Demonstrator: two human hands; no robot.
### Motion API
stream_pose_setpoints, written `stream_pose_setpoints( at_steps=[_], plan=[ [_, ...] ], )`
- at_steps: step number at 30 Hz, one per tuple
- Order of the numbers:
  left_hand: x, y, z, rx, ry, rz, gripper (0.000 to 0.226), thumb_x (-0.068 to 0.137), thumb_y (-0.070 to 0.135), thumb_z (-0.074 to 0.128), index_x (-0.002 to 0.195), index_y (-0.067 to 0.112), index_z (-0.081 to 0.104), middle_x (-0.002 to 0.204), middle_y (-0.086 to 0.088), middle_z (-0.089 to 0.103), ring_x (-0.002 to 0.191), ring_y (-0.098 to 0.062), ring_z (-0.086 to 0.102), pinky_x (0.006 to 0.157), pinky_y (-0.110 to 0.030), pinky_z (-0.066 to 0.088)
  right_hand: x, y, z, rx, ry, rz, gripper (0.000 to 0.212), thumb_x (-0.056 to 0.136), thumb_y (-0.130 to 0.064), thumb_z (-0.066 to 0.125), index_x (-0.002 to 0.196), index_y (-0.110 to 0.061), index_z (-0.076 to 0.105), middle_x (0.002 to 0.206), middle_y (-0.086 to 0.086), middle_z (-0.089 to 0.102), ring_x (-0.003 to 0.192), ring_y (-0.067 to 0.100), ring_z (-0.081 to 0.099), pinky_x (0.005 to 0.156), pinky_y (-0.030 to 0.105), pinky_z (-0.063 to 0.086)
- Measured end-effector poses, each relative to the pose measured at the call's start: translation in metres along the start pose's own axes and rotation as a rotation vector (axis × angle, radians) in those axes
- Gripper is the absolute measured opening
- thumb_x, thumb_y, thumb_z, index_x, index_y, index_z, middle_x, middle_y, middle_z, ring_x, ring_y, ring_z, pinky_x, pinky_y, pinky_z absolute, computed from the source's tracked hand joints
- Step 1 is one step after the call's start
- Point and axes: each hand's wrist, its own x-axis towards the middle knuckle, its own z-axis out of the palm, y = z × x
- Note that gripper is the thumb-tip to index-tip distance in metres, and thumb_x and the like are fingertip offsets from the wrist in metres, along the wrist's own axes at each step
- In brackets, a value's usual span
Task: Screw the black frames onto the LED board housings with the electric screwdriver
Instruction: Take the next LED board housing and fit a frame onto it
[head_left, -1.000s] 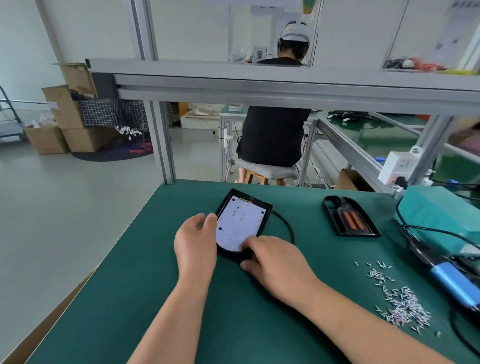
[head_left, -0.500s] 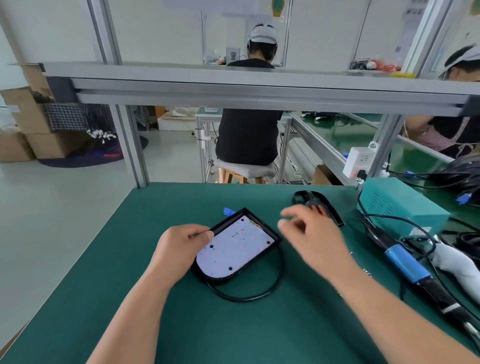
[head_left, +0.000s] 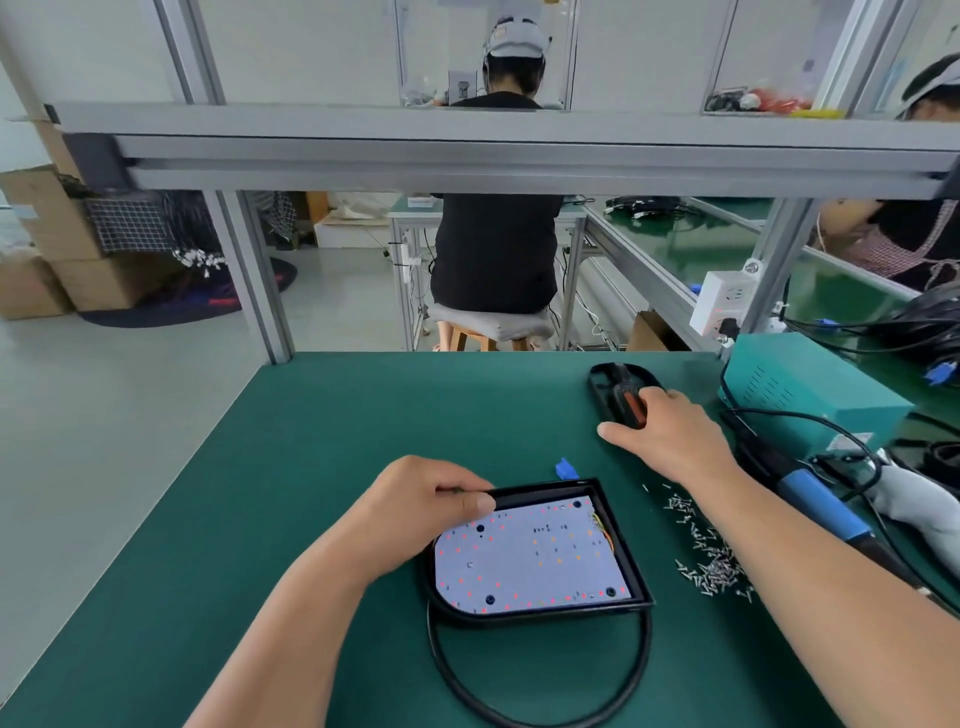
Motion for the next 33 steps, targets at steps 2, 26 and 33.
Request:
stream_pose_setpoints(
  at_steps=[2, 26, 33],
  plan=[
    [-0.001, 0.002, 0.002, 0.004, 0.009, 0.007, 0.023, 0.077, 0.058, 0.076, 0.096, 0.046, 0.081, 0.096, 0.017, 0.080, 0.094, -0.001, 0.074, 0.088, -0.028, 0.058, -0.001, 0.001, 0.001, -0.011, 0.005, -0.007, 0.064, 0.084, -0.073, 0.065, 0.116, -0.020, 0.053, 0.110, 0.006, 0.055, 0.104, 0.035, 0.058, 0.090, 0.048, 0.054],
    [-0.005, 0.010, -0.003, -0.298, 0.056, -0.074, 0.077, 0.092, 0.078, 0.037, 0.093, 0.014, 0.081, 0.072, -0.005, 0.022, 0.053, -0.014, 0.022, 0.045, -0.018, 0.025, -0.108, 0.003, -0.055, 0.562, -0.424, -0.606, 0.077, 0.071, -0.040, 0.076, 0.143, -0.058, 0.056, 0.162, -0.035, 0.037, 0.153, -0.007, 0.029, 0.121, 0.028, 0.026],
    [-0.004, 0.009, -0.001, -0.283, 0.078, -0.094, 0.068, 0.086, 0.075, 0.054, 0.091, 0.010, 0.075, 0.061, 0.008, 0.029, 0.051, -0.013, 0.026, 0.046, -0.020, 0.025, -0.126, -0.003, -0.062, 0.396, -0.559, -0.681, 0.081, 0.073, -0.035, 0.072, 0.149, -0.052, 0.052, 0.163, -0.041, 0.026, 0.152, -0.012, 0.024, 0.123, 0.028, 0.022]
  ],
)
